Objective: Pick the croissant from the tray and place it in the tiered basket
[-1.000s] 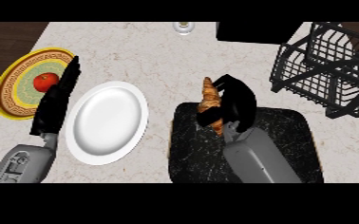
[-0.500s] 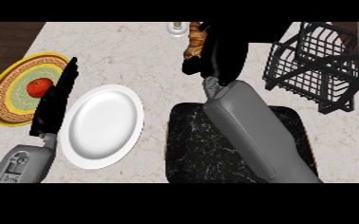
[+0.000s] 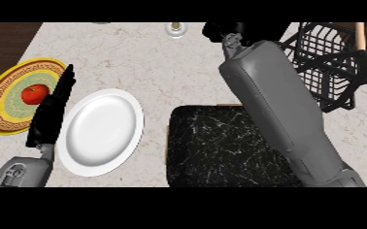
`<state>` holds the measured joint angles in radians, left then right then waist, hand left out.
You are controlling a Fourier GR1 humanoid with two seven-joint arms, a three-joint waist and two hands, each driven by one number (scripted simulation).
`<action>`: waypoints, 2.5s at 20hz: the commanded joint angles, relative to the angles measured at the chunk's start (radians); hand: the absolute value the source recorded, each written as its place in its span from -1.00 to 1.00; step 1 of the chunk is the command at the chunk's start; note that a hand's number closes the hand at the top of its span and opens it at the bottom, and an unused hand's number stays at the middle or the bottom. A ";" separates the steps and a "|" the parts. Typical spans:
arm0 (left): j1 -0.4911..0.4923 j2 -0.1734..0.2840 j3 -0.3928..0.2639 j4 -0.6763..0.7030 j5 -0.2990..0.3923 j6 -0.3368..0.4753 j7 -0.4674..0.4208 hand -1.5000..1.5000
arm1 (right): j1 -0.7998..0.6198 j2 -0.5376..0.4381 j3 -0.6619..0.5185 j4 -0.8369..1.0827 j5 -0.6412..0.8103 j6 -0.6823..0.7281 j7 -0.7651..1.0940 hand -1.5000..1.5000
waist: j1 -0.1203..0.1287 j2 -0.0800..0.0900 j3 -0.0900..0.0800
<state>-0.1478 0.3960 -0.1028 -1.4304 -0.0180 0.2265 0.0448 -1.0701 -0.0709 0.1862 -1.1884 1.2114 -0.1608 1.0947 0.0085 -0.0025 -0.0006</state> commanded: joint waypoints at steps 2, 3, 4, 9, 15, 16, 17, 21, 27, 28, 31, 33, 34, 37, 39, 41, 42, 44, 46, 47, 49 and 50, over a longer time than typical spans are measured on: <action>0.032 0.008 0.033 -0.019 0.019 -0.033 -0.018 0.00 | -0.039 -0.057 -0.128 0.023 -0.082 0.069 -0.026 1.00 | -0.001 0.002 0.000; 0.012 0.031 0.044 -0.033 0.024 -0.057 0.014 0.00 | -0.006 -0.069 -0.131 -0.053 -0.103 0.077 -0.049 1.00 | -0.007 0.000 0.001; -0.005 0.005 0.045 0.012 -0.002 -0.022 -0.009 0.00 | -0.096 -0.093 -0.179 0.049 -0.119 0.074 -0.083 1.00 | -0.001 0.004 0.000; -0.017 -0.069 -0.018 -0.002 -0.076 0.034 0.033 0.00 | -0.041 -0.149 -0.148 0.135 -0.059 0.077 -0.162 1.00 | -0.002 0.006 0.000; -0.005 -0.023 0.029 -0.035 -0.024 -0.032 0.042 0.00 | -0.052 -0.295 -0.121 0.233 0.039 0.199 -0.176 1.00 | 0.000 0.003 0.000; -0.011 -0.028 0.028 -0.017 -0.034 -0.027 0.031 0.00 | 0.029 -0.290 -0.084 0.194 0.069 0.191 -0.170 1.00 | -0.014 0.001 0.000; 0.005 -0.028 0.029 -0.056 -0.035 -0.019 0.044 0.00 | -0.001 -0.332 -0.112 0.262 0.068 0.177 -0.208 1.00 | 0.002 0.004 0.000; -0.001 -0.055 0.032 -0.030 -0.039 -0.037 0.032 0.00 | -0.003 -0.368 -0.161 0.292 0.066 0.147 -0.243 1.00 | 0.000 0.004 0.001; -0.005 -0.052 0.058 -0.005 -0.067 -0.047 0.016 0.00 | 0.084 -0.400 -0.208 0.254 -0.009 0.168 -0.388 1.00 | -0.005 0.003 0.001; 0.002 -0.024 0.075 -0.017 -0.047 -0.076 0.009 0.00 | 0.064 -0.438 -0.232 0.338 -0.027 0.153 -0.460 1.00 | 0.002 0.005 0.001; 0.025 -0.049 0.070 -0.046 -0.063 -0.059 0.017 0.00 | 0.104 -0.407 -0.263 0.300 -0.076 0.152 -0.473 1.00 | 0.000 0.004 0.001; -0.032 -0.048 0.088 0.037 -0.049 -0.086 -0.024 0.00 | 0.114 -0.406 -0.300 0.323 -0.115 0.123 -0.511 1.00 | -0.005 0.006 0.001; -0.032 -0.081 0.068 0.037 -0.089 -0.044 -0.010 0.00 | 0.100 -0.382 -0.289 0.360 -0.092 0.107 -0.492 1.00 | -0.001 0.006 0.001; -0.022 -0.064 0.094 0.043 -0.064 -0.070 -0.016 0.00 | 0.199 -0.382 -0.334 0.353 -0.163 0.102 -0.554 1.00 | -0.008 0.004 0.001; 0.021 -0.052 0.074 -0.017 -0.088 -0.058 -0.004 0.00 | 0.167 -0.339 -0.448 0.356 -0.258 0.071 -0.460 1.00 | -0.001 0.002 0.002; 0.010 -0.045 0.089 -0.028 -0.059 -0.092 0.015 0.00 | 0.174 -0.356 -0.438 0.393 -0.249 0.094 -0.482 -1.00 | 0.001 0.004 0.001; -0.032 -0.050 0.092 0.005 -0.077 -0.081 0.031 0.00 | 0.180 -0.371 -0.429 0.368 -0.247 0.116 -0.490 -1.00 | -0.007 0.003 0.001; 0.049 -0.059 0.070 -0.098 -0.077 -0.080 0.027 0.00 | 0.228 -0.379 -0.458 0.380 -0.272 0.057 -0.556 -1.00 | 0.005 0.002 0.002; -0.019 -0.044 0.098 -0.067 -0.051 -0.106 0.086 0.00 | 0.218 -0.334 -0.462 0.323 -0.282 -0.014 -0.545 -1.00 | -0.003 0.002 0.001; -0.023 -0.051 0.094 -0.068 -0.060 -0.099 0.081 0.00 | 0.234 -0.321 -0.465 0.320 -0.285 -0.047 -0.560 -1.00 | -0.003 0.003 0.001; 0.021 -0.070 0.099 -0.024 -0.070 -0.084 0.008 0.00 | 0.239 -0.364 -0.512 0.280 -0.331 -0.057 -0.598 -1.00 | -0.007 0.003 0.001; 0.027 -0.081 0.093 -0.013 -0.078 -0.080 -0.009 0.00 | 0.243 -0.330 -0.499 0.251 -0.318 -0.092 -0.568 -1.00 | -0.008 0.002 0.001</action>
<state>-0.1418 0.3374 -0.0059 -1.4574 -0.0850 0.1376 0.0640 -0.8805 -0.4285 -0.2842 -0.9046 0.9179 -0.1768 0.5302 0.0090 -0.0116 -0.0176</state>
